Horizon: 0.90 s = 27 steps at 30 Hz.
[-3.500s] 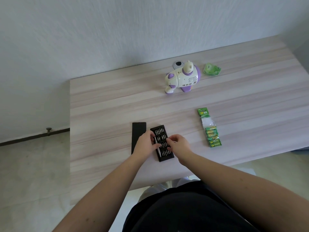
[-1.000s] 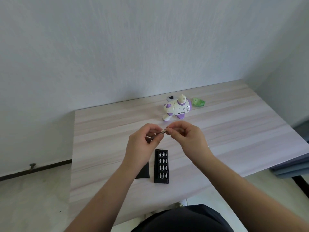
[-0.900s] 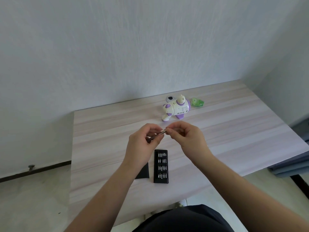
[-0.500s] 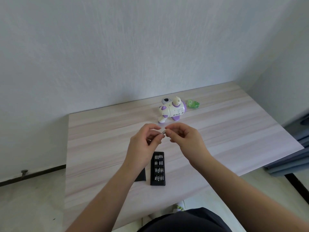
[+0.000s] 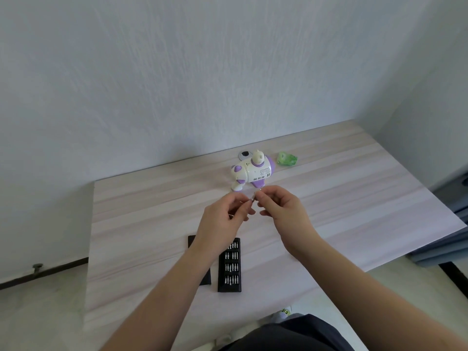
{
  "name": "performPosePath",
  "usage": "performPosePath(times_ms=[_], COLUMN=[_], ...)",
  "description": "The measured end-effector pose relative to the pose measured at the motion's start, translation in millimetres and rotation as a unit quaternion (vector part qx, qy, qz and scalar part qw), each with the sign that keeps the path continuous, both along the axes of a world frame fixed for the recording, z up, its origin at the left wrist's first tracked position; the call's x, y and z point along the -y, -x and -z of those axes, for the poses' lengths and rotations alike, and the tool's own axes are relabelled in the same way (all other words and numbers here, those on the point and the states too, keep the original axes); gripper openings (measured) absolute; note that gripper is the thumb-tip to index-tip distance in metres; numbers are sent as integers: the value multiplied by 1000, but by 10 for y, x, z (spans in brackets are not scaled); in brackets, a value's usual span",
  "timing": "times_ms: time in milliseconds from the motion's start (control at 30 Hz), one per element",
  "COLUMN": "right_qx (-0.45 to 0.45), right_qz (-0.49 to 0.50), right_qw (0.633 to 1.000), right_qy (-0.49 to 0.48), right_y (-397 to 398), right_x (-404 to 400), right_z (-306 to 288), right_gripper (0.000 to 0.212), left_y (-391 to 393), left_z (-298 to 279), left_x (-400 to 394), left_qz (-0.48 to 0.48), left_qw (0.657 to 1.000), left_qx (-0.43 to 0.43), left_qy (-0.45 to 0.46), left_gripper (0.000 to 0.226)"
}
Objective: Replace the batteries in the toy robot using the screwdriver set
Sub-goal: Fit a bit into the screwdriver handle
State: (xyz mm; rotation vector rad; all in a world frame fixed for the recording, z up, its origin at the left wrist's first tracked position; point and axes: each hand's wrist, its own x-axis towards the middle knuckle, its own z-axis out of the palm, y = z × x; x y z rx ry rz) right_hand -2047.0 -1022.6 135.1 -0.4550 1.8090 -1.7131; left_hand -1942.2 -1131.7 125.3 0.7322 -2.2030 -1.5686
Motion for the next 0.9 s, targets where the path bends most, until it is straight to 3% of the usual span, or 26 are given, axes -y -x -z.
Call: performPosePath(times_ms=[500, 700, 900], right_qx=[136, 211, 239], right_qz=[-69, -41, -38], right_qw=[988, 976, 970], right_qy=[22, 31, -4], right_y=[1094, 1406, 1527], right_x=[-8, 4, 1], right_z=[423, 533, 615], right_gripper=[10, 11, 18], left_y=[1039, 1275, 1571], left_z=[248, 575, 876], left_x=[-173, 109, 553], left_qz=[-47, -146, -144], left_qw=[993, 976, 957], left_qx=[96, 140, 180], left_qy=[42, 82, 178], left_gripper=[9, 9, 56])
